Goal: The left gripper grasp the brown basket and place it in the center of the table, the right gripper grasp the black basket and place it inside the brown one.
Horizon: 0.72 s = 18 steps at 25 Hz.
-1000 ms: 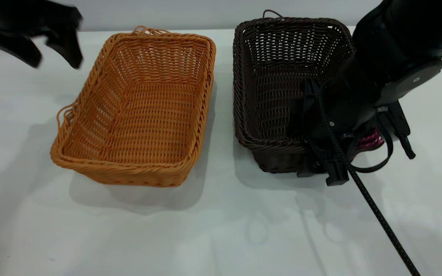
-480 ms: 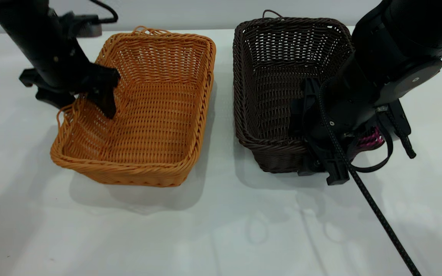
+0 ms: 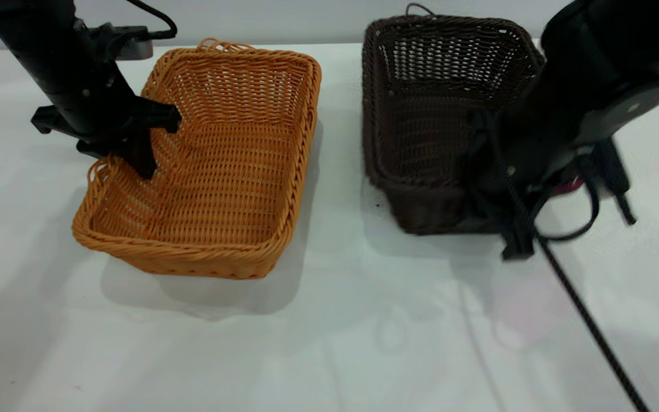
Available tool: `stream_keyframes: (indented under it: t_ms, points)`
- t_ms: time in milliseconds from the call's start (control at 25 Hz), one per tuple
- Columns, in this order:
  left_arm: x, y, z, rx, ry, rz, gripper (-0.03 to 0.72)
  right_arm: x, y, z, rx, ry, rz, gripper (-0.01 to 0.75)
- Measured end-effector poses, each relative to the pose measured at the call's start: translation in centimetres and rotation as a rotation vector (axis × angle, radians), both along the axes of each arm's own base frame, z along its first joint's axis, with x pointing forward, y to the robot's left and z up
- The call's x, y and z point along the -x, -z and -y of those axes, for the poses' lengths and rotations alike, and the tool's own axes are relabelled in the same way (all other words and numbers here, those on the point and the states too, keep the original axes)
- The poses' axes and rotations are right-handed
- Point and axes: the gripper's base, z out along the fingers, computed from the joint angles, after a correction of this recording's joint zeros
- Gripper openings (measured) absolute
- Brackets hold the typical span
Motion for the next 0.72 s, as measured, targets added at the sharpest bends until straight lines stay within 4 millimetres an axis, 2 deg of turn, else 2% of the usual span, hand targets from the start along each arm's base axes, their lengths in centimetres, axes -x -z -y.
stream_keyframes:
  t_ms: [160, 280, 360, 480, 720]
  points:
    - [-0.2, -0.1, 0.0, -0.005, 0.024, 0.026, 0.083, -1.9, -2.4, 3.1, 0.024, -0.05, 0.082, 0.099]
    - [-0.6, -0.2, 0.3, -0.022, 0.109, 0.084, 0.083, -3.3, -5.5, 5.7, 0.048, -0.183, 0.187, 0.099]
    - [-0.8, -0.3, 1.0, -0.049, 0.229, 0.144, 0.083, -3.8, -7.0, 7.6, 0.036, -0.3, 0.246, 0.099]
    - [-1.2, -0.5, 2.8, -0.116, 0.483, 0.264, 0.083, -4.1, -8.9, 10.0, -0.022, -0.481, 0.317, 0.099]
    - [-0.7, -1.2, 8.3, -0.244, 0.937, 0.461, 0.083, -4.7, -12.4, 13.8, -0.207, -0.791, 0.392, 0.098]
